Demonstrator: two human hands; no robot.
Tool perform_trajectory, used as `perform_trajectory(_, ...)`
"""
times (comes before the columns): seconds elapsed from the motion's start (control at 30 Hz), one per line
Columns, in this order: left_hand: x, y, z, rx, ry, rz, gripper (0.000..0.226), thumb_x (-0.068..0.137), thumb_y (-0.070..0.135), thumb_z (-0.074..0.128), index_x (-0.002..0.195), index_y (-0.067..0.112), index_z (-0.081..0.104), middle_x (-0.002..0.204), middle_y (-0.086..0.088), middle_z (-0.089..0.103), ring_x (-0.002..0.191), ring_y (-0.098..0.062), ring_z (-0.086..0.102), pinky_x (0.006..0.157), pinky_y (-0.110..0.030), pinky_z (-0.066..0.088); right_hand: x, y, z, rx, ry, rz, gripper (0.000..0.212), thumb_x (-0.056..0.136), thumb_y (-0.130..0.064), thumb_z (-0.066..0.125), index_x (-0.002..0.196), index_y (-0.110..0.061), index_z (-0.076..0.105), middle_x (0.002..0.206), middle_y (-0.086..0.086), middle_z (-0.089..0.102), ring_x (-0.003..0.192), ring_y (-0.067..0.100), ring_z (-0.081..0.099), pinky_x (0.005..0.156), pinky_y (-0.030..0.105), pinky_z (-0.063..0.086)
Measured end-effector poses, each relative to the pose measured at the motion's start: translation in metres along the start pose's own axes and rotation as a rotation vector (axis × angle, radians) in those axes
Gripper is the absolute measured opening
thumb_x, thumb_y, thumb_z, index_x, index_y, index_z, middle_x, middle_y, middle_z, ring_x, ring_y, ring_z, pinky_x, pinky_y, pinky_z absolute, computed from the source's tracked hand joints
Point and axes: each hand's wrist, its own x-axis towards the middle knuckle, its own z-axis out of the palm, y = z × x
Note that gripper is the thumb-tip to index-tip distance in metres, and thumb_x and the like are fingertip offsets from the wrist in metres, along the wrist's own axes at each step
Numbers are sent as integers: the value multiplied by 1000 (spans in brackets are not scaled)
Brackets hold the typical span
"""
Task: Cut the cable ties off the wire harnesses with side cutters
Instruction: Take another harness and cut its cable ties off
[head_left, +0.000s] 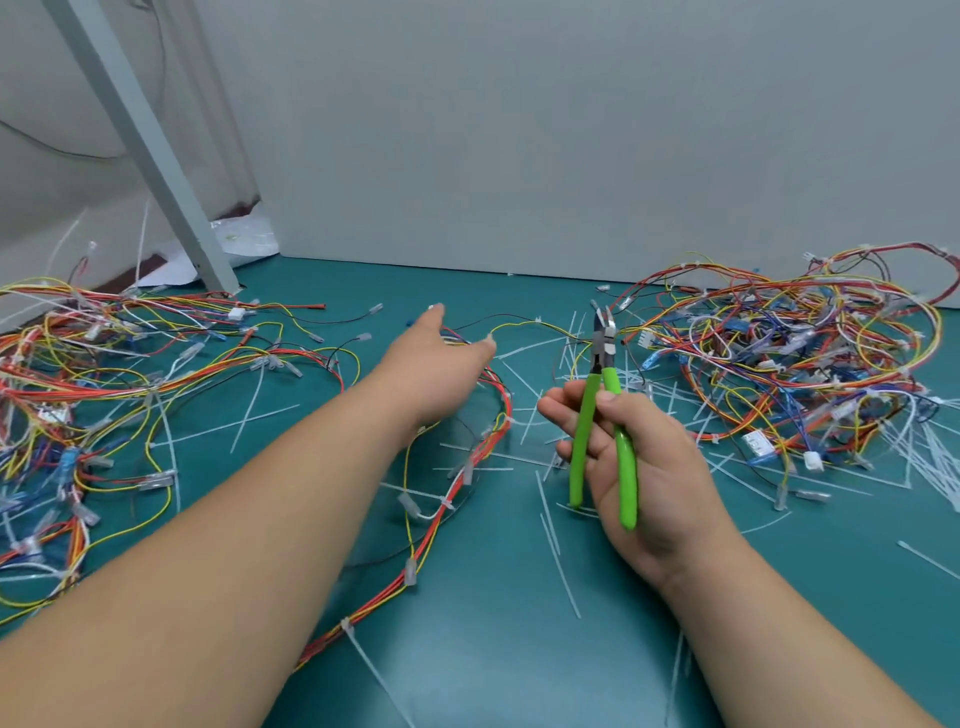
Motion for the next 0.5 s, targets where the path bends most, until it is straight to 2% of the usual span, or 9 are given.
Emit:
perform_trajectory(0.03, -4, 1, -5, 23, 9, 25, 58, 88, 53, 61, 139, 29, 50, 127, -8, 67, 115, -32, 65, 98, -42, 53, 0, 0, 0, -1, 5, -9, 31, 65, -39, 73, 85, -17, 81, 106, 14, 77, 110, 27, 73, 80, 40, 46)
perform_trajectory(0.07, -9, 1, -9, 49, 39, 63, 45, 88, 55, 61, 126, 30, 61, 118, -3, 71, 110, -31, 67, 97, -41, 53, 0, 1, 1, 0, 10, -17, 32, 65, -39, 73, 86, -16, 81, 107, 15, 77, 110, 27, 73, 80, 40, 46)
perform_trajectory(0.1, -15, 0, -11, 102, 81, 113, 33, 88, 56, 61, 105, 29, 68, 101, 3, 74, 100, -28, 69, 88, -37, 55, 0, 1, 1, 5, 13, -22, 33, 66, -39, 73, 88, -15, 80, 108, 16, 76, 110, 27, 73, 80, 40, 46)
perform_trajectory(0.13, -22, -1, -11, 188, 109, 151, 33, 87, 57, 60, 87, 26, 68, 81, 9, 72, 88, -23, 68, 75, -31, 53, 0, 1, 1, 12, 13, -24, 35, 66, -39, 73, 90, -14, 79, 109, 17, 76, 110, 27, 73, 80, 40, 46)
perform_trajectory(0.2, -37, -4, -7, 380, 60, 175, 51, 85, 64, 56, 69, 16, 64, 55, 6, 64, 66, -18, 64, 56, -28, 44, 0, 1, 1, 21, 11, -28, 36, 67, -39, 73, 93, -14, 78, 111, 17, 76, 111, 27, 72, 81, 40, 47)
perform_trajectory(0.23, -43, -6, -3, 466, 2, 173, 58, 84, 68, 53, 69, 13, 65, 54, 1, 64, 62, -19, 64, 54, -30, 46, 0, 1, 2, 22, 13, -30, 37, 67, -39, 73, 93, -13, 78, 111, 17, 76, 111, 27, 72, 81, 40, 47)
perform_trajectory(0.3, -50, -11, 6, 543, -85, 170, 62, 86, 68, 53, 75, 9, 68, 62, -8, 67, 64, -24, 67, 60, -36, 54, 0, 1, 2, 25, 21, -21, 42, 66, -40, 74, 97, -11, 77, 110, 17, 76, 111, 27, 73, 81, 39, 48)
perform_trajectory(0.37, -52, -16, 12, 499, -110, 168, 53, 90, 60, 56, 78, 10, 68, 66, -10, 68, 67, -26, 68, 62, -34, 54, -1, 1, 2, 37, 26, -4, 45, 66, -40, 75, 100, -10, 76, 109, 15, 77, 110, 27, 73, 82, 39, 48)
perform_trajectory(0.5, -53, -28, 26, 392, -120, 162, 36, 89, 49, 63, 75, 17, 69, 64, -3, 69, 68, -23, 68, 62, -30, 54, -3, -2, 2, 104, 20, 29, 29, 78, -35, 70, 98, -16, 78, 106, 4, 75, 104, 26, 74, 83, 37, 51)
